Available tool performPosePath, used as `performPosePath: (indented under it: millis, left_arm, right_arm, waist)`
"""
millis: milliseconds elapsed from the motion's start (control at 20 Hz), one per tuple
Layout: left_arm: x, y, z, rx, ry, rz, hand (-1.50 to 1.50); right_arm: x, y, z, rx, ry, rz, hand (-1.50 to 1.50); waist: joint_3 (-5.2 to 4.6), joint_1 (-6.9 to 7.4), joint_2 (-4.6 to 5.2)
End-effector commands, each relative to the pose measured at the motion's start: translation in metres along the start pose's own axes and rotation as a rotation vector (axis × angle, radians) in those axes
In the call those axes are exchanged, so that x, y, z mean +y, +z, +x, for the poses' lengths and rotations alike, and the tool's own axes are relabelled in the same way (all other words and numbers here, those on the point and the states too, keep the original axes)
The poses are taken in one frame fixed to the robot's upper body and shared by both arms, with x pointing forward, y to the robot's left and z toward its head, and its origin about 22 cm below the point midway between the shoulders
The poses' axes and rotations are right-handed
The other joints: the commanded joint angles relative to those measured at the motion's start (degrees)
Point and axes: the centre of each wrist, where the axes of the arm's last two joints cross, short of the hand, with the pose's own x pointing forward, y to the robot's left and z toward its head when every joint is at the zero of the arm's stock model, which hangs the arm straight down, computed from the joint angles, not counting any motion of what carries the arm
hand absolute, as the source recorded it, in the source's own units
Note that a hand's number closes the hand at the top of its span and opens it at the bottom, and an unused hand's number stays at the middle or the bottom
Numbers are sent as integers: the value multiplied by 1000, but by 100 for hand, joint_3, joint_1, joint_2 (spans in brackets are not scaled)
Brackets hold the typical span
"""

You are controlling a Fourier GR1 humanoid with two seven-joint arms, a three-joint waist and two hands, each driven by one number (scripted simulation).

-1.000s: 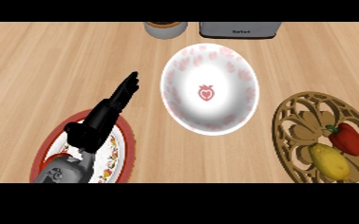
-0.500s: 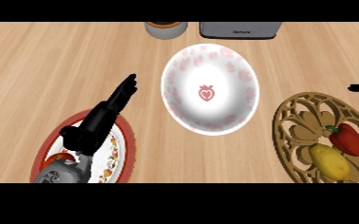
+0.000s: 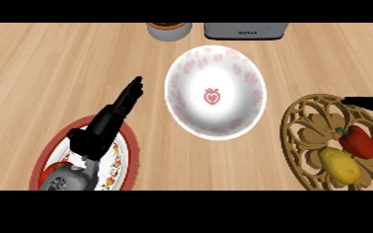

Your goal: Pick the bell pepper from the placemat and place it in the bowl

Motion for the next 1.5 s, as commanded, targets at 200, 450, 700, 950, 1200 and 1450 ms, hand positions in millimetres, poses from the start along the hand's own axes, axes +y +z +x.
performPosePath:
  millis: [200,450,700,950,1200,1450]
  left_arm:
    - [6,-13,-3,-20,9,14,0]
    - [-5,1,1,11,-15,-16,0]
    - [16,-4,-10,-6,-2,6,0]
    - [27,-1,4,-19,5,-5,0]
    - [6,-1,-6,-4,3,-11,0]
    - [-5,2,-4,3,-1,-15,0]
  right_arm:
    - [26,-9,-2,-8,31,-65,-150]
    - [32,-10,-1,-6,44,-152,-150]
    - [37,-11,-10,25,105,-233,-150]
    - [59,-39,-9,60,98,-241,-150]
    - [65,-49,-22,76,65,-206,-150]
    - [79,-67,-37,82,79,-203,-150]
  waist:
    - [5,-23,5]
    - [6,-11,-1]
    - [5,-15,7]
    - [5,17,8]
    - [4,11,8]
    - [6,22,12]
